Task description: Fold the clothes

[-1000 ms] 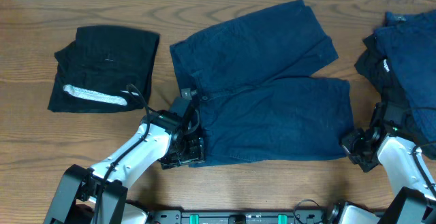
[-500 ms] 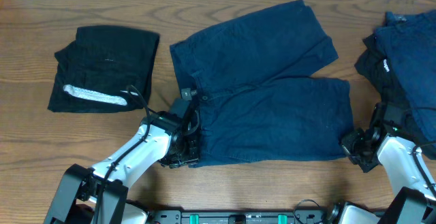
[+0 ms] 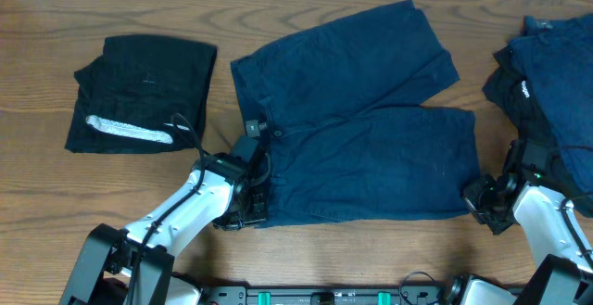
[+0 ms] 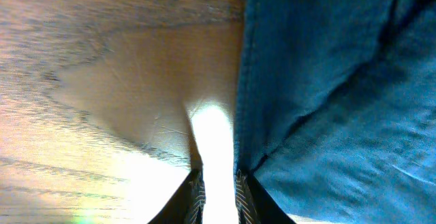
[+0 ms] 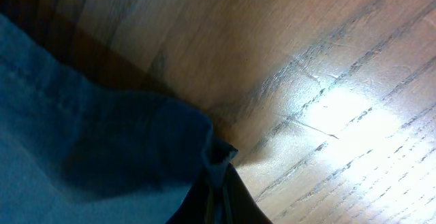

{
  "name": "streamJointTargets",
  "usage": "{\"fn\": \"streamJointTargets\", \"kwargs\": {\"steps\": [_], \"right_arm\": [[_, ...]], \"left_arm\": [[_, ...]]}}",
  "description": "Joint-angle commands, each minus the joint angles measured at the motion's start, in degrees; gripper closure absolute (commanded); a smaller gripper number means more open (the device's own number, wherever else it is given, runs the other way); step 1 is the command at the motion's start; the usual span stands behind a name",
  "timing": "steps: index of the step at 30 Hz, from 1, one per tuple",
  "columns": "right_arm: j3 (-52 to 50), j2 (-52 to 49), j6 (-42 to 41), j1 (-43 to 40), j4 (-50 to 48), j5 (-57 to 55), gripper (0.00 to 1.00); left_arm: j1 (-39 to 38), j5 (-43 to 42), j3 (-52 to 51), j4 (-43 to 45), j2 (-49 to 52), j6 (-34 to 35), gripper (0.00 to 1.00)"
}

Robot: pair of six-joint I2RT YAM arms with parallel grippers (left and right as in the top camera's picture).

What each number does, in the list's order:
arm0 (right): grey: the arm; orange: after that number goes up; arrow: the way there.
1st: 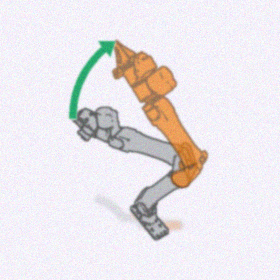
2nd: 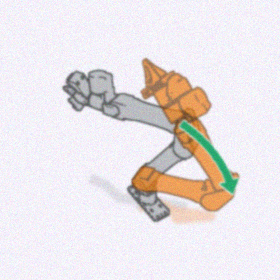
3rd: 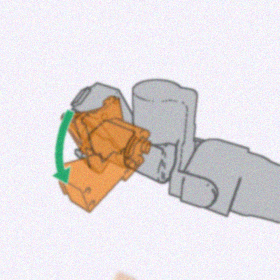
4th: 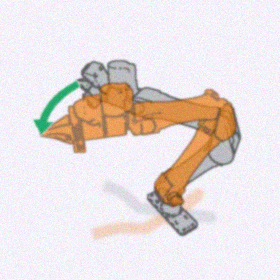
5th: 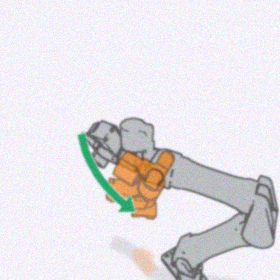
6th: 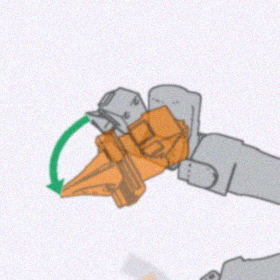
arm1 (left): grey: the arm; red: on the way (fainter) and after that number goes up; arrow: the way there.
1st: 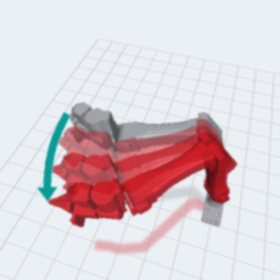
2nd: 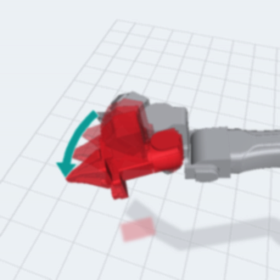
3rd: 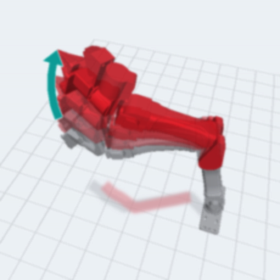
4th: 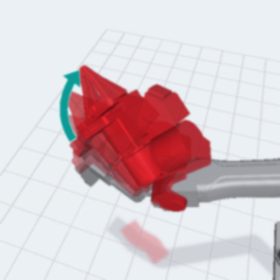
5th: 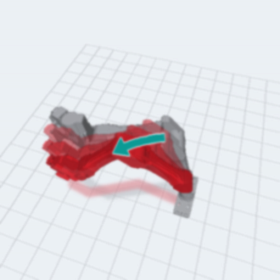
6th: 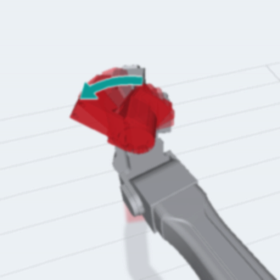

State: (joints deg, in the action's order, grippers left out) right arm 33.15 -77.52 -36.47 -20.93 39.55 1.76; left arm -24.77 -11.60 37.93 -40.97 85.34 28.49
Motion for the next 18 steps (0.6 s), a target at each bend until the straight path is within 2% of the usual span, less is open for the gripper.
{"fn": "streamJointTargets", "kwargs": {"steps": [1, 8, 12, 15, 18], "right_arm": [[-0.17, 0.02, 2.29, -0.42, 0.07, 0.59, 0.94], [-0.17, 0.02, 3.98, -0.37, -0.17, 3.21, 0.89], [-0.17, 0.02, 3.98, -0.37, -0.11, 3.23, 0.89], [-0.17, 0.04, 3.98, -0.37, -0.15, 3.23, 0.88], [-0.17, 0.04, 4.00, -0.37, -0.17, 3.23, 0.88]], "left_arm": [[0.07, 4.83, -1.18, -0.28, 0.81, -0.11, 0.81], [1.40, 4.83, 0.09, -1.77, 0.81, -0.09, 0.80], [3.17, 4.83, 4.57, -7.52, 0.74, -0.13, 0.79], [3.58, 4.66, 8.76, -11.21, 0.68, -0.11, 0.74], [2.34, 1.92, 9.79, -10.49, 0.68, -0.13, 0.64]]}}
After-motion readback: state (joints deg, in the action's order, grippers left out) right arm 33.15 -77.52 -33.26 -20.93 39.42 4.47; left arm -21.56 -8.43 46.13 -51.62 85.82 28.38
